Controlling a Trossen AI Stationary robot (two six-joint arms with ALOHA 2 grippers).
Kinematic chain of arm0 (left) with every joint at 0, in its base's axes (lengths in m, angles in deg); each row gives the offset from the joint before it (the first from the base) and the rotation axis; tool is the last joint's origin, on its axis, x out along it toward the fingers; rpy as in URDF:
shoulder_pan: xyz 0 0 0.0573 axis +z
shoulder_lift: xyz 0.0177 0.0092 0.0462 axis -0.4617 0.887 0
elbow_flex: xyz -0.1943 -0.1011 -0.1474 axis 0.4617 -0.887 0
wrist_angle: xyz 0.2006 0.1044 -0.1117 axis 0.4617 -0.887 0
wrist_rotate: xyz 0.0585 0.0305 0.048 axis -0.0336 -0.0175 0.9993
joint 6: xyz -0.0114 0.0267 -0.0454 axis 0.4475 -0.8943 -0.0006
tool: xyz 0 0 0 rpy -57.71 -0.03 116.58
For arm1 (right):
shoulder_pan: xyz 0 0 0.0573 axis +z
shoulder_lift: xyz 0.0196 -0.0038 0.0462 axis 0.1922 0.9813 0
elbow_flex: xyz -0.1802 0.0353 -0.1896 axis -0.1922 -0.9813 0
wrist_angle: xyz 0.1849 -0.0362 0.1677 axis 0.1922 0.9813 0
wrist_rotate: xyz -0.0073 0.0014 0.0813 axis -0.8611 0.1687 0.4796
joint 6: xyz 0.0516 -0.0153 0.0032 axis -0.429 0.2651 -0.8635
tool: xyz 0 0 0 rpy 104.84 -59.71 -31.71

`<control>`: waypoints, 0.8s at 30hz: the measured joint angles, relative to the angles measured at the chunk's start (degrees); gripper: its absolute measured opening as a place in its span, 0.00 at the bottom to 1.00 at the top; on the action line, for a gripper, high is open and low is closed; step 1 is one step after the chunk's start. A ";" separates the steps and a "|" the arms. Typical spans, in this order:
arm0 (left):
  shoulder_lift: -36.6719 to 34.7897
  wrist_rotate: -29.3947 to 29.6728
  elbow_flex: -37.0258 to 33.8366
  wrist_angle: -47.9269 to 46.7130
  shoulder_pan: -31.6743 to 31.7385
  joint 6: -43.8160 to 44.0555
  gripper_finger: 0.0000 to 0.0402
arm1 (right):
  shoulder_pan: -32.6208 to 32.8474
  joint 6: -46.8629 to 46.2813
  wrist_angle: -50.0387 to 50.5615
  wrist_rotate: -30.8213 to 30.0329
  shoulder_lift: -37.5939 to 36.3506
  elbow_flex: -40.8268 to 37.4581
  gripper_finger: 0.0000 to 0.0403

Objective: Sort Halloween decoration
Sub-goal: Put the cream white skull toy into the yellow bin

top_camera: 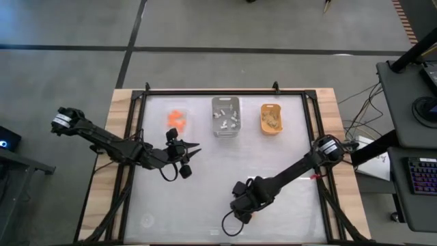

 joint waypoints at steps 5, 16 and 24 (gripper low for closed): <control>0.00 0.00 0.00 0.09 0.00 -0.02 0.19 | 0.05 0.41 -0.01 -0.27 0.59 -0.07 0.27; 0.00 0.02 0.02 0.48 0.00 -0.02 0.19 | 0.18 0.44 -0.48 -0.39 0.70 -0.41 0.27; 0.00 0.03 0.02 0.46 0.00 -0.04 0.19 | 0.84 0.45 -0.86 -0.33 0.78 -1.11 0.27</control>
